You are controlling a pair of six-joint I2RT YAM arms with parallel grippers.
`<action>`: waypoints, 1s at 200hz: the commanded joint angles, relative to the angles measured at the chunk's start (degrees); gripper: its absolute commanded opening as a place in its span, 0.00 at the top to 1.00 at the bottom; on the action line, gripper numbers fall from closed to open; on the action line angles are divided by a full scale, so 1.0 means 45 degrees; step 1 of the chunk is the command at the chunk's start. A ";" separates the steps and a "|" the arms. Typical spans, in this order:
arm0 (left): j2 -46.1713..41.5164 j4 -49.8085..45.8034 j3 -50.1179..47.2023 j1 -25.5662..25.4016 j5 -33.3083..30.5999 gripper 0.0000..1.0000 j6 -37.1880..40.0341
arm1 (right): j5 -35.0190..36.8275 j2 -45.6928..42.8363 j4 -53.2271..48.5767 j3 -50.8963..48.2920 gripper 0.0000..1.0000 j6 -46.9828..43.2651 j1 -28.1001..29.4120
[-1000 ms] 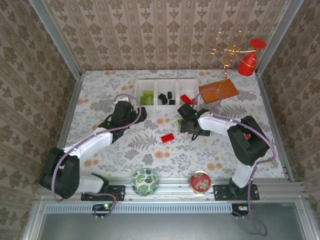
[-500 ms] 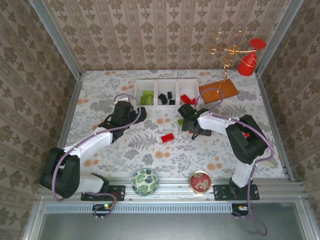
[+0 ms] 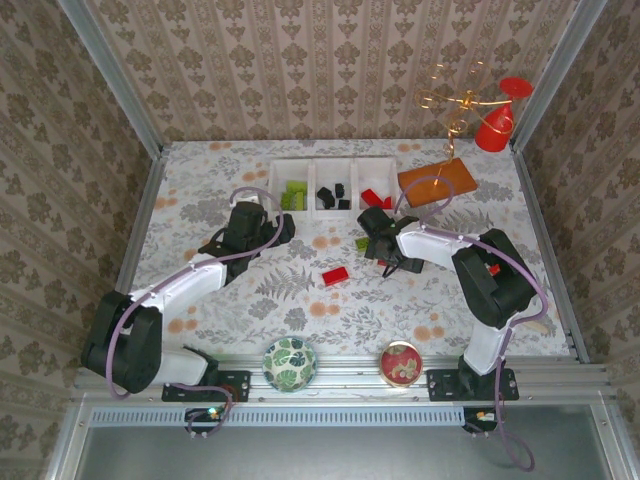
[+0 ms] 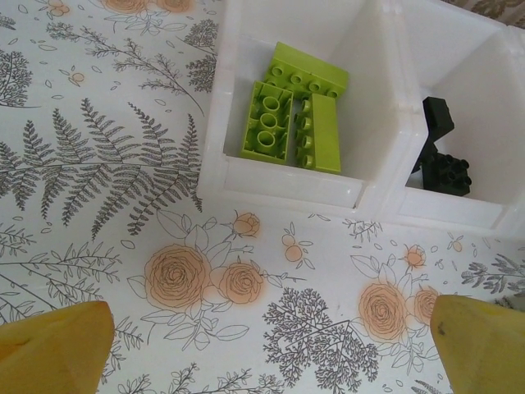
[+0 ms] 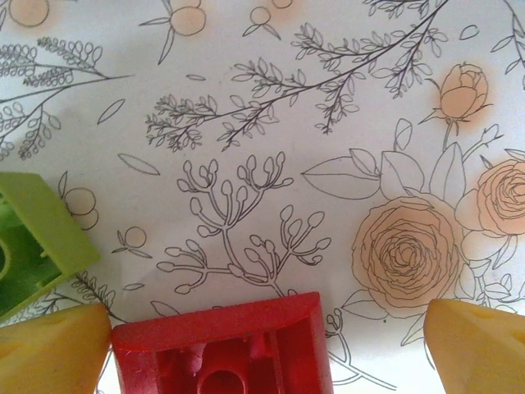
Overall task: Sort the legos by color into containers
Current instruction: Pick up the lego from the center of the table.
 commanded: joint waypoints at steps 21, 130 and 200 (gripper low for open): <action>0.0167 0.0295 0.0116 0.0104 0.0330 0.00 -0.0281 | 0.0646 -0.0211 0.0519 -0.0087 0.03 0.0928 -0.0315; 0.0186 0.0296 0.0212 0.0100 0.0373 0.00 -0.0222 | -0.1138 -0.1274 -0.0499 0.0297 0.06 -0.4213 -0.0464; 0.0191 0.0140 0.0457 0.0105 0.0357 0.00 -0.0077 | -0.2198 -0.1299 -0.2052 0.0642 0.09 -1.0136 -0.0485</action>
